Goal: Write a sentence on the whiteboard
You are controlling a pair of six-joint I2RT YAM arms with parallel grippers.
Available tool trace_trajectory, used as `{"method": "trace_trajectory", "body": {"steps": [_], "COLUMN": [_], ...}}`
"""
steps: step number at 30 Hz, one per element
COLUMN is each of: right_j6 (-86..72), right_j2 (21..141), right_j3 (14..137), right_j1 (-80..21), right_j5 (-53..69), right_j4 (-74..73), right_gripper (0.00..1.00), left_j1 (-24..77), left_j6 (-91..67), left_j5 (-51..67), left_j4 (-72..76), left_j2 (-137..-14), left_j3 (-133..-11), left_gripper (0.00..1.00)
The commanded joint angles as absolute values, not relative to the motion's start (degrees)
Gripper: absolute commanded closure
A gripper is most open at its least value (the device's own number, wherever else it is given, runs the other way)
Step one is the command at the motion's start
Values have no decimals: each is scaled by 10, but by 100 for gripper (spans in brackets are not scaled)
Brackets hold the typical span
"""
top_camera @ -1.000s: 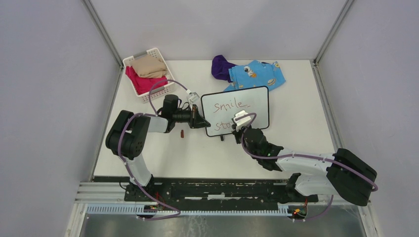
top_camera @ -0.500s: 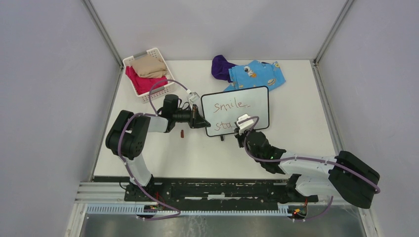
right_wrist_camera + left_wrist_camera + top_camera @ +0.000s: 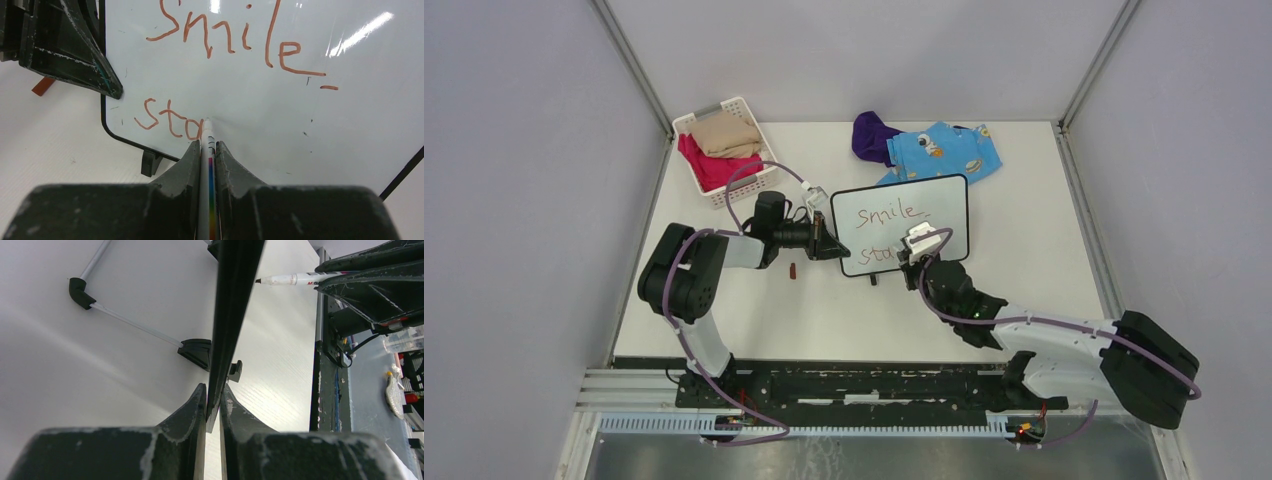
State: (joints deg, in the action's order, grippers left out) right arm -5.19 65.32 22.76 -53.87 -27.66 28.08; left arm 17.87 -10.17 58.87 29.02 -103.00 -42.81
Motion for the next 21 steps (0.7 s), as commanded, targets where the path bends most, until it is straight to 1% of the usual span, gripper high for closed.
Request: {"method": "trace_trajectory", "body": {"steps": [1,21], "right_j6": [-45,-60], "right_j2": [664,670], "right_j3": [259,235], "right_j1": [-532,-521], "right_j5": [-280,-283], "right_j4": [300,287], "right_gripper": [100,100], "left_j1": [184,184], "left_j6": [-63,-63], "left_j5": [522,521], "left_j4": [252,252], "left_j2": [-1041,-1042], "left_j3": [-431,-432], "left_gripper": [98,98]}}
